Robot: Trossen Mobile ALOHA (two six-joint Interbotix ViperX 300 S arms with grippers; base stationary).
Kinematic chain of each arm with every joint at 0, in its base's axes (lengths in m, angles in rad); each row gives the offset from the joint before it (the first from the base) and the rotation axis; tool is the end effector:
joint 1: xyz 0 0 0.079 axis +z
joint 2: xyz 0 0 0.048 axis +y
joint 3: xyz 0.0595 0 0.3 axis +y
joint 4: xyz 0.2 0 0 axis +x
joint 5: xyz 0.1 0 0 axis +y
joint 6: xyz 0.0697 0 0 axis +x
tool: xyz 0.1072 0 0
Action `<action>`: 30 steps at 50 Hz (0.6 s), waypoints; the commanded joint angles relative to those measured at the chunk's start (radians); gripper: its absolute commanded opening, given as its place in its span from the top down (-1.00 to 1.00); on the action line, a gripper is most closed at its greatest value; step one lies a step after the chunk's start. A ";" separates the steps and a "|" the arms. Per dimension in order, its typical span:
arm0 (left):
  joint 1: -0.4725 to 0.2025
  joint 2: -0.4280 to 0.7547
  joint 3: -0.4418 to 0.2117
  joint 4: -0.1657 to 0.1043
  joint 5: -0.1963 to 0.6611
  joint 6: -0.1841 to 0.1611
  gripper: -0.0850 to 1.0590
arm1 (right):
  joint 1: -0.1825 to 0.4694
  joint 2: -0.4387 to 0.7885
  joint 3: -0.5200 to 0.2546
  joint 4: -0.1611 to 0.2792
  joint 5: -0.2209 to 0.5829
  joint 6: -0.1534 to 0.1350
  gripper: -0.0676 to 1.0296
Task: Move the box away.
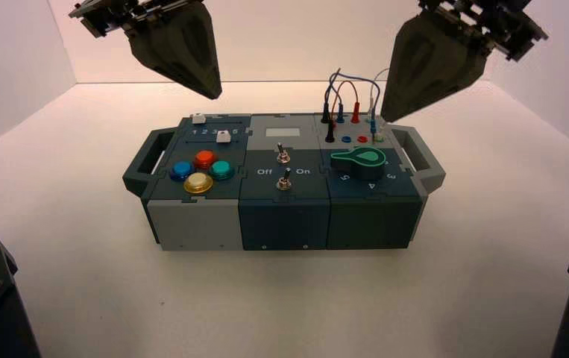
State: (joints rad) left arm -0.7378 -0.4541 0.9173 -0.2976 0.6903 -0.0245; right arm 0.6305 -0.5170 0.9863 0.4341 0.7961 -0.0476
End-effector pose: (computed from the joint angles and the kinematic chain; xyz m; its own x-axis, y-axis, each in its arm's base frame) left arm 0.1733 -0.2021 0.1314 0.1836 -0.4192 -0.8891 0.5260 0.8060 -0.2714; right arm 0.1540 0.1782 0.1233 0.0899 0.4377 -0.8946 -0.4246 0.8294 0.3631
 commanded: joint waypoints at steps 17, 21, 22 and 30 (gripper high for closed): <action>-0.009 0.002 0.058 -0.044 0.002 -0.037 0.91 | 0.006 0.061 0.064 0.071 -0.048 0.002 0.92; -0.009 0.003 0.060 -0.052 0.018 -0.038 0.91 | 0.009 0.066 0.071 0.078 -0.049 0.002 0.92; -0.009 0.005 0.060 -0.052 0.023 -0.040 0.91 | 0.009 0.067 0.072 0.081 -0.051 0.002 0.92; -0.009 0.026 0.074 -0.052 0.029 -0.058 0.91 | 0.011 0.077 0.078 0.097 -0.054 0.002 0.92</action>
State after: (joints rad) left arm -0.7440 -0.4341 0.9940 -0.3467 0.7179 -0.0721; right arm 0.6351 -0.4418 1.0753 0.5154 0.7470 -0.0445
